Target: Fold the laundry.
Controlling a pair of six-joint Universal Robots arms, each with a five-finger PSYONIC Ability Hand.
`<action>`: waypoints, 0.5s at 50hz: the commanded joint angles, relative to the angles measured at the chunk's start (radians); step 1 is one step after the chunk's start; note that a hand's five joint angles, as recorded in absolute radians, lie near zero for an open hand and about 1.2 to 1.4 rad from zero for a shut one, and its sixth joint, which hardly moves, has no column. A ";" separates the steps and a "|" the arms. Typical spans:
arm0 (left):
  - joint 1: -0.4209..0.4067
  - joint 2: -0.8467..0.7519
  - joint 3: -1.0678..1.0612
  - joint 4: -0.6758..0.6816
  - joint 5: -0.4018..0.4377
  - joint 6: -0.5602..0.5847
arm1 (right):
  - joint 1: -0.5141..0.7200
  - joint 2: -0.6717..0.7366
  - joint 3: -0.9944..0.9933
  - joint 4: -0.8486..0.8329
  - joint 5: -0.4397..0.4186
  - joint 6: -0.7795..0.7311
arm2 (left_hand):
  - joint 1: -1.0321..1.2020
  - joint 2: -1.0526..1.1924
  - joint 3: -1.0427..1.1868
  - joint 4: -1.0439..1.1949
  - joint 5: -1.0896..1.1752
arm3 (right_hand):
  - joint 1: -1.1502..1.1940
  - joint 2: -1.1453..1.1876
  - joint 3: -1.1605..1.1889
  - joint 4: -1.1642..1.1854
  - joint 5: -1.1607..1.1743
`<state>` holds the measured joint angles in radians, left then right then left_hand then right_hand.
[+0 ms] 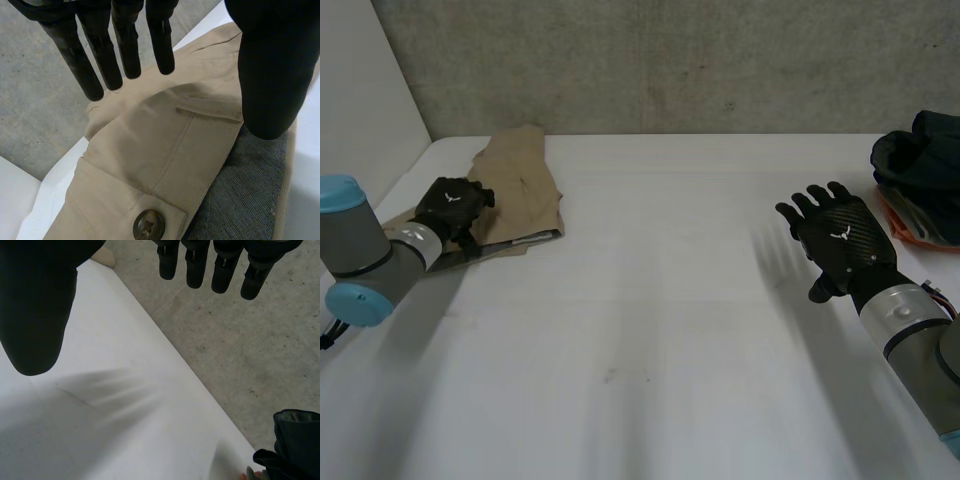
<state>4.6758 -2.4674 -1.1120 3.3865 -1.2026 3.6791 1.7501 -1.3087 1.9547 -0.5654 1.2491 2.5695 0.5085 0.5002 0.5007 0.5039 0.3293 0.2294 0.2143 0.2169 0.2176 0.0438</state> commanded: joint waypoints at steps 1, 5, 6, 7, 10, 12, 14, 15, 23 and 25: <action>-0.002 -0.033 0.037 0.017 -0.012 0.001 | 0.000 0.003 0.001 -0.002 0.000 0.005 | 0.210 0.218 0.218 0.214 0.214 | -0.055 -0.040 -0.042 -0.043 -0.044; -0.002 -0.047 0.049 0.030 -0.011 0.002 | 0.000 0.022 0.000 -0.004 0.004 0.003 | 0.550 0.558 0.557 0.554 0.554 | -0.055 -0.040 -0.042 -0.043 -0.044; -0.002 -0.047 0.049 0.034 -0.011 0.002 | 0.002 0.025 0.000 -0.004 0.006 0.003 | 0.626 0.634 0.634 0.631 0.631 | -0.055 -0.040 -0.042 -0.043 -0.044; -0.005 -0.047 0.047 0.049 -0.012 0.002 | 0.002 0.026 0.000 -0.004 0.006 0.003 | 0.795 0.804 0.803 0.800 0.800 | -0.055 -0.040 -0.042 -0.043 -0.044; -0.014 -0.042 0.043 0.082 -0.025 0.002 | 0.000 0.028 0.000 -0.005 0.007 0.003 | 0.888 0.896 0.896 0.892 0.892 | -0.055 -0.040 -0.042 -0.043 -0.044; -0.022 -0.036 0.034 0.129 -0.063 0.002 | 0.000 0.026 0.000 -0.005 0.010 0.003 | 0.888 0.896 0.896 0.892 0.892 | -0.055 -0.040 -0.042 -0.043 -0.044; -0.031 -0.025 0.027 0.155 -0.097 0.001 | 0.000 0.028 -0.002 -0.007 0.016 0.003 | 0.888 0.896 0.896 0.892 0.892 | -0.055 -0.040 -0.042 -0.043 -0.044; -0.045 -0.007 0.015 0.175 -0.126 -0.004 | 0.000 0.028 -0.002 -0.007 0.018 0.003 | 0.888 0.896 0.896 0.892 0.892 | -0.055 -0.040 -0.042 -0.043 -0.044; -0.106 0.096 -0.057 0.203 -0.147 -0.007 | 0.000 0.028 -0.002 -0.005 0.026 -0.005 | 0.888 0.896 0.896 0.892 0.892 | -0.055 -0.040 -0.042 -0.043 -0.044; -0.105 0.093 -0.054 0.203 -0.147 -0.008 | 0.000 0.026 -0.002 -0.005 0.026 -0.005 | 0.521 0.530 0.529 0.526 0.526 | -0.055 -0.040 -0.042 -0.043 -0.044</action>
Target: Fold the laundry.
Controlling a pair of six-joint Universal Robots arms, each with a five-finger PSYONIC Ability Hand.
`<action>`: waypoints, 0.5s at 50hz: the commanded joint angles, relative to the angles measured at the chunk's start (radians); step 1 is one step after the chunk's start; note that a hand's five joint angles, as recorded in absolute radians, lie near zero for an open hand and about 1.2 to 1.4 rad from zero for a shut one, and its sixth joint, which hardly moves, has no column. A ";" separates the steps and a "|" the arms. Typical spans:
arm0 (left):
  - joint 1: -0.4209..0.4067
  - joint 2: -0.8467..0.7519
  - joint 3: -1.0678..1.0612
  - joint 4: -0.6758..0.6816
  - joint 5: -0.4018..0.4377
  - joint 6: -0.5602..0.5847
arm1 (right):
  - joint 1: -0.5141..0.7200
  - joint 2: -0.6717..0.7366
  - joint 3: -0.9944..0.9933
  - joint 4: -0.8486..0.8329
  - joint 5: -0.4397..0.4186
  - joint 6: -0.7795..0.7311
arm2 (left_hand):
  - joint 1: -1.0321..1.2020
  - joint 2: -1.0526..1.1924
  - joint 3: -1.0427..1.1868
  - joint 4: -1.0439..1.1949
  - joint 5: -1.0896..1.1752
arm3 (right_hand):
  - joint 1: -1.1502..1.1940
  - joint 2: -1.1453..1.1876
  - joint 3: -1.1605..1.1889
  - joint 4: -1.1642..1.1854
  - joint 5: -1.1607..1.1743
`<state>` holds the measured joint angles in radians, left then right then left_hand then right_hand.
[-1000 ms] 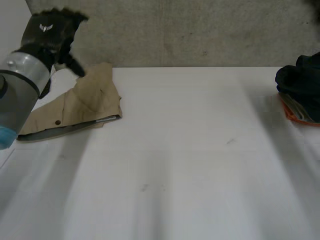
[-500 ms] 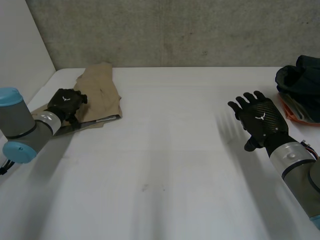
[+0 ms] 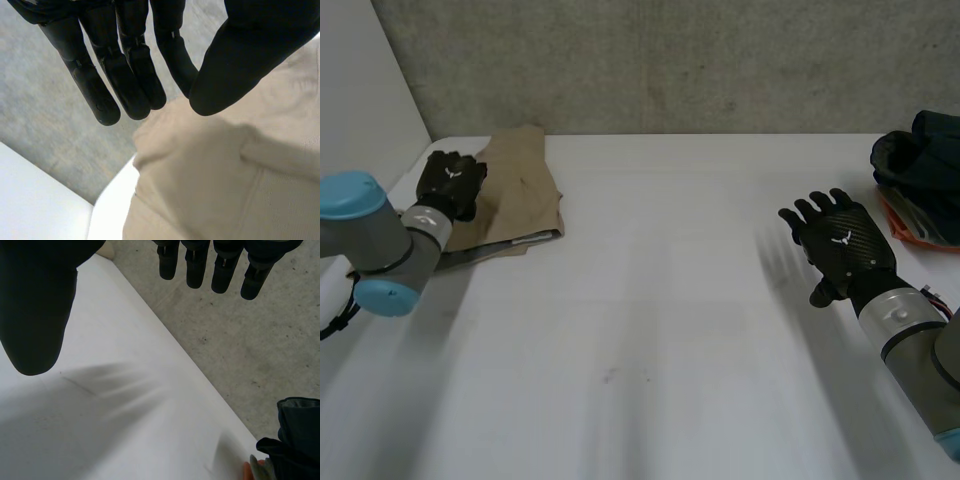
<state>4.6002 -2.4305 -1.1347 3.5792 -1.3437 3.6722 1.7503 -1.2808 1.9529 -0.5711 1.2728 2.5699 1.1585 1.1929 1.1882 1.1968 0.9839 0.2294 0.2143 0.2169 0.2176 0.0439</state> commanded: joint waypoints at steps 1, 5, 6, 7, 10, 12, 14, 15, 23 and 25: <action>-0.030 0.048 -0.031 0.000 -0.006 0.000 | 0.000 -0.002 0.000 0.000 0.002 -0.005 | -0.556 -0.590 -0.586 -0.594 -0.556 | -0.055 -0.040 -0.042 -0.043 -0.044; -0.030 0.018 -0.031 -0.049 0.003 0.012 | 0.000 -0.002 0.000 0.000 0.000 -0.007 | -0.642 -0.677 -0.672 -0.681 -0.642 | -0.055 -0.040 -0.042 -0.043 -0.044; -0.027 0.011 -0.028 -0.066 0.006 0.011 | 0.000 -0.002 0.000 0.000 0.000 -0.007 | -0.672 -0.706 -0.701 -0.710 -0.672 | -0.055 -0.040 -0.042 -0.043 -0.044; -0.024 0.005 -0.024 -0.082 0.008 0.011 | 0.000 -0.002 0.000 -0.001 0.000 -0.007 | -0.689 -0.724 -0.719 -0.728 -0.689 | -0.055 -0.040 -0.042 -0.043 -0.044; -0.018 -0.016 -0.008 -0.114 0.027 0.009 | 0.000 0.000 0.000 -0.004 0.000 -0.007 | -0.695 -0.730 -0.725 -0.734 -0.695 | -0.055 -0.040 -0.042 -0.043 -0.044; -0.015 -0.028 -0.004 -0.117 0.041 0.005 | 0.000 0.000 -0.003 -0.007 0.000 -0.008 | -0.695 -0.730 -0.725 -0.734 -0.695 | -0.055 -0.040 -0.042 -0.043 -0.044; -0.001 -0.041 0.001 -0.119 0.063 0.003 | 0.000 0.003 -0.006 -0.009 0.000 -0.008 | -0.695 -0.730 -0.725 -0.734 -0.695 | -0.055 -0.040 -0.042 -0.043 -0.044; 0.003 -0.045 0.006 -0.119 0.070 0.003 | 0.000 0.003 -0.008 -0.009 0.000 -0.008 | -0.690 -0.724 -0.719 -0.728 -0.690 | -0.055 -0.040 -0.042 -0.043 -0.044; 0.013 -0.104 0.075 -0.119 0.087 0.003 | 0.000 0.029 -0.011 -0.010 0.002 -0.011 | -0.593 -0.627 -0.623 -0.631 -0.593 | -0.055 -0.040 -0.042 -0.043 -0.044; 0.013 -0.119 0.098 -0.119 0.087 0.003 | 0.001 0.031 -0.011 -0.010 0.002 -0.013 | -0.549 -0.583 -0.578 -0.587 -0.549 | -0.055 -0.040 -0.042 -0.043 -0.044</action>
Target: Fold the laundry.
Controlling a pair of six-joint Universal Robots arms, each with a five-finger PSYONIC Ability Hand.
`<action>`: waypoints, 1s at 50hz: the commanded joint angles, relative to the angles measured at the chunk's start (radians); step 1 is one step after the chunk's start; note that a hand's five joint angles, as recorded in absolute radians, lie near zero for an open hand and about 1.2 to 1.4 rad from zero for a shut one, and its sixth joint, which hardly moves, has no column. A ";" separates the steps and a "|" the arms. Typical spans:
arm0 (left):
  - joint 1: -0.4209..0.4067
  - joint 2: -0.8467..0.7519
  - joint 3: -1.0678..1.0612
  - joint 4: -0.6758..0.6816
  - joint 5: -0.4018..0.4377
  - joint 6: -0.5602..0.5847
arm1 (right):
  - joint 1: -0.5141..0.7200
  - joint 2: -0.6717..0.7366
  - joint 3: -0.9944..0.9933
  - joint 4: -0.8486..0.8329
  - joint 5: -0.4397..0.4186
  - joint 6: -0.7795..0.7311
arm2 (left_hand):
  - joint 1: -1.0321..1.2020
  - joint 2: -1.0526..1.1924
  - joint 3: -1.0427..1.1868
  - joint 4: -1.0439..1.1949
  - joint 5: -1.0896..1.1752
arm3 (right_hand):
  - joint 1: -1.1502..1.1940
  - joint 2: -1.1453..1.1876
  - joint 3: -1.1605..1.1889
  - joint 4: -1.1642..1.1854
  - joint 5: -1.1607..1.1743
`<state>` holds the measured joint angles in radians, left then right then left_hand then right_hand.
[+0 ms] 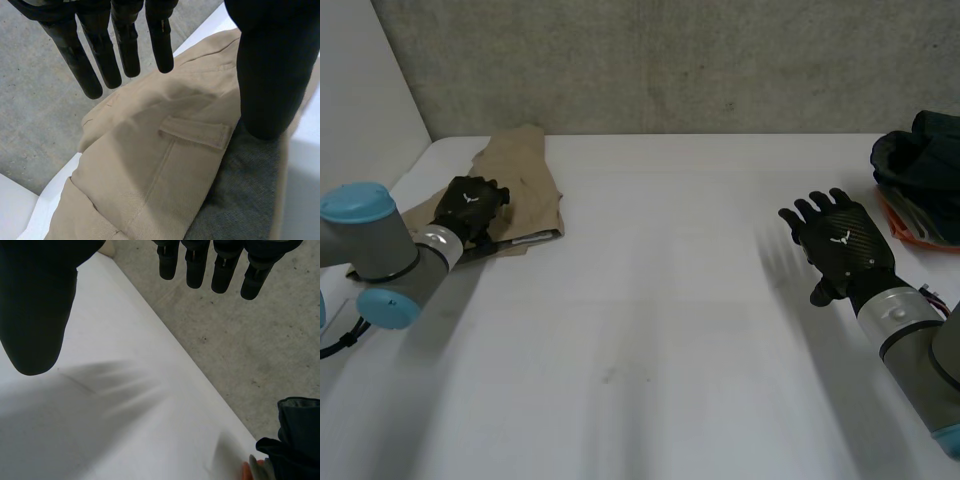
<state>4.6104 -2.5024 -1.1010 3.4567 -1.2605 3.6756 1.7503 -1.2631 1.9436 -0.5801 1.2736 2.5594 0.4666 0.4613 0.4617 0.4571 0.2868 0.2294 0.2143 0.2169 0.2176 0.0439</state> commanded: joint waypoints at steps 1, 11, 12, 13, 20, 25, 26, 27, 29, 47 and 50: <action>0.002 -0.050 0.069 0.004 0.006 0.000 | 0.002 0.013 -0.002 -0.001 0.001 -0.002 | 0.161 0.166 0.166 0.170 0.166 | -0.055 -0.040 -0.042 -0.043 -0.044; 0.007 -0.104 0.135 0.009 0.006 0.000 | 0.002 0.036 -0.008 -0.001 0.001 -0.004 | 0.325 0.330 0.330 0.335 0.330 | -0.055 -0.040 -0.042 -0.043 -0.044; 0.007 -0.108 0.139 0.009 0.006 0.000 | 0.002 0.037 -0.008 -0.001 0.001 -0.004 | 0.351 0.357 0.356 0.361 0.357 | -0.055 -0.040 -0.042 -0.043 -0.044; 0.007 -0.110 0.144 0.009 0.006 0.000 | 0.000 0.037 -0.009 -0.001 0.001 -0.004 | 0.375 0.380 0.380 0.384 0.380 | -0.055 -0.040 -0.042 -0.043 -0.044; -0.011 -0.084 0.130 0.071 -0.046 0.006 | 0.000 0.039 -0.011 -0.001 0.003 -0.004 | 0.930 0.935 0.935 0.939 0.935 | -0.055 -0.040 -0.042 -0.043 -0.044; -0.085 0.092 -0.020 0.179 -0.196 -0.032 | 0.002 0.037 -0.012 -0.001 0.020 -0.004 | 0.930 0.935 0.935 0.939 0.935 | -0.055 -0.040 -0.042 -0.043 -0.044; -0.105 0.126 -0.043 0.183 -0.204 -0.045 | 0.002 0.037 -0.014 -0.001 0.024 -0.004 | 0.930 0.935 0.935 0.939 0.935 | -0.055 -0.040 -0.042 -0.043 -0.044; -0.128 0.157 -0.062 0.185 -0.209 -0.064 | 0.002 0.037 -0.015 -0.001 0.032 -0.005 | 0.930 0.935 0.935 0.939 0.935 | -0.055 -0.040 -0.042 -0.043 -0.044; -0.204 0.239 -0.117 0.185 -0.211 -0.132 | 0.002 0.037 -0.017 -0.001 0.041 -0.005 | 0.930 0.935 0.935 0.939 0.935 | -0.055 -0.040 -0.042 -0.043 -0.044; -0.745 0.139 0.048 0.151 -0.270 -0.425 | -0.003 0.031 -0.029 0.003 0.167 0.002 | 0.930 0.935 0.935 0.939 0.935 | -0.055 -0.040 -0.042 -0.043 -0.044; -0.760 0.109 0.061 0.150 -0.277 -0.425 | -0.012 0.030 -0.038 0.011 0.181 0.007 | 0.834 0.839 0.839 0.844 0.839 | -0.055 -0.040 -0.042 -0.043 -0.044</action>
<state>3.9088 -2.2823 -1.1149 3.6119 -1.5138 3.2409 1.7483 -1.2319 1.9168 -0.5777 1.4256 2.5598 1.1337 1.2009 1.1973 1.1977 0.9847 0.2294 0.2143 0.2172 0.2176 0.0439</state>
